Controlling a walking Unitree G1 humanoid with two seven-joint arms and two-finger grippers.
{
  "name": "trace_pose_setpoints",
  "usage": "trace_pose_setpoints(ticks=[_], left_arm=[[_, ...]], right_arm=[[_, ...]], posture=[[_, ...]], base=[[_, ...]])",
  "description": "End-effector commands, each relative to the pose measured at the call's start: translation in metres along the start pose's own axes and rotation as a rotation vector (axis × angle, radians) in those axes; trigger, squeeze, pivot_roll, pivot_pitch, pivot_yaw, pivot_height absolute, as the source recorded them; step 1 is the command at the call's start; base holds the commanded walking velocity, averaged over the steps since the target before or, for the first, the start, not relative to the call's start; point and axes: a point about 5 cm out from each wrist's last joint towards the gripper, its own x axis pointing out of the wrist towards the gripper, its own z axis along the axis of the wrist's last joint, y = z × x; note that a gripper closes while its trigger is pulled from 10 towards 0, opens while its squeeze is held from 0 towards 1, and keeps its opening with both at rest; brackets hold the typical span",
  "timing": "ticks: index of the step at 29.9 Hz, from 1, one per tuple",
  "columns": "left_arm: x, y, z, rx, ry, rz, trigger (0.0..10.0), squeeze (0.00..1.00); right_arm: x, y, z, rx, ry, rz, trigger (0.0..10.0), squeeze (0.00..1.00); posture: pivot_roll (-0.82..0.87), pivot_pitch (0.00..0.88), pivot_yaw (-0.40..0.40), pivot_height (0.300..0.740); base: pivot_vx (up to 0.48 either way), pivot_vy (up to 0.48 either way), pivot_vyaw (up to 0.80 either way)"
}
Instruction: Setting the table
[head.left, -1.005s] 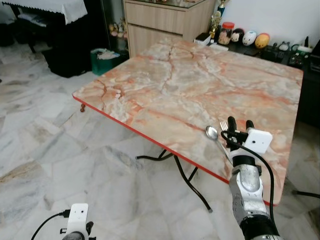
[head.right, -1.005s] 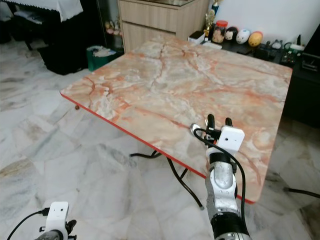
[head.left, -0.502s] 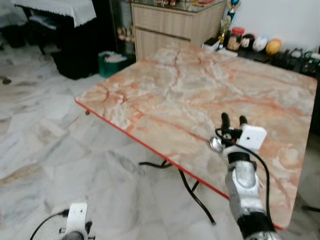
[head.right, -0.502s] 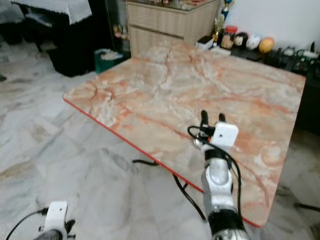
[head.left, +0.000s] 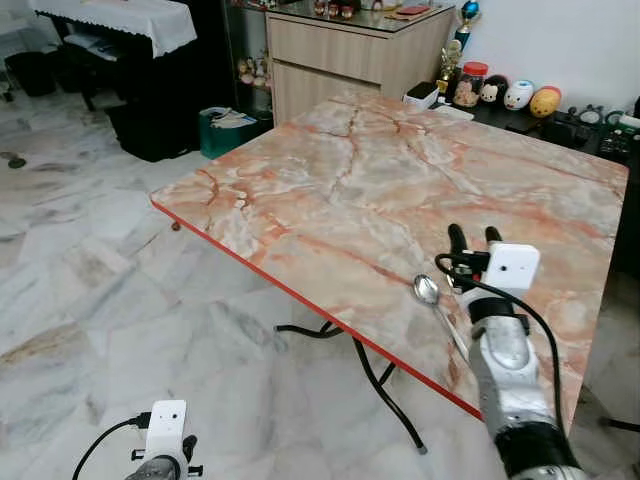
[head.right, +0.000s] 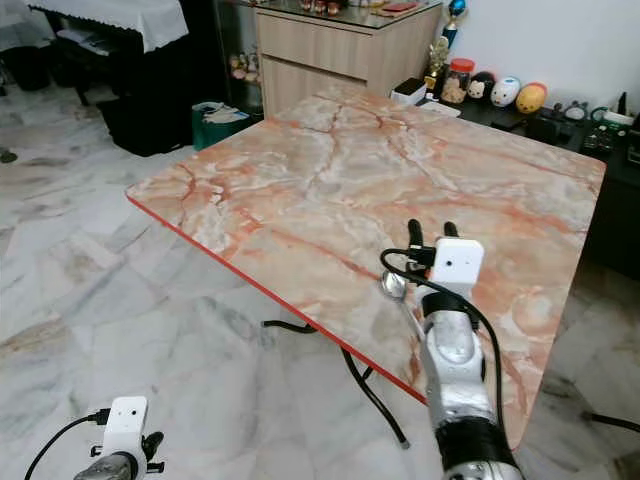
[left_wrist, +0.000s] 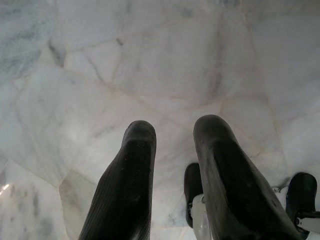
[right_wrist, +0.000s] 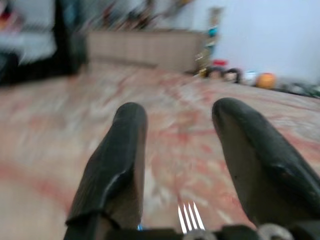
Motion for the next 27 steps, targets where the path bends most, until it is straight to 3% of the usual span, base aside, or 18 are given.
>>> trace_pose_setpoints(ticks=[1,7,14,16,21,27], left_arm=[[-0.001,0.003,-0.004,-0.010,0.023,0.010,10.0,0.00],[-0.001,0.008,-0.003,-0.008,0.023,0.019,10.0,0.00],[-0.001,0.014,-0.005,-0.012,0.029,0.030,10.0,0.00],[-0.002,0.016,-0.006,-0.002,0.033,0.026,10.0,0.00],[-0.002,0.016,-0.008,0.003,0.037,0.026,10.0,0.00],[-0.003,0.015,-0.011,-0.013,0.040,0.027,10.0,0.00]], right_arm=[[-0.008,-0.003,0.000,-0.062,0.058,0.087,10.0,0.00],[-0.023,-0.015,-0.012,-0.132,0.265,0.194,10.0,0.00],[-0.019,-0.004,-0.018,0.000,0.408,0.255,10.0,0.00],[-0.016,0.007,-0.016,0.055,0.425,0.315,10.0,0.00],[-0.010,0.016,-0.014,0.103,0.443,0.339,10.0,0.00],[-0.001,0.019,-0.017,0.036,0.485,0.363,10.0,0.00]], posture=[[0.07,0.000,-0.012,0.740],[0.07,0.000,-0.013,0.740],[0.09,0.000,-0.023,0.740],[0.10,0.000,-0.031,0.740],[0.11,0.000,-0.049,0.740],[0.12,0.000,-0.070,0.740]], base=[[0.000,0.000,0.00],[0.000,0.000,0.00],[0.000,0.000,0.00],[0.000,0.000,0.00],[0.000,0.000,0.00],[0.000,0.000,0.00]])
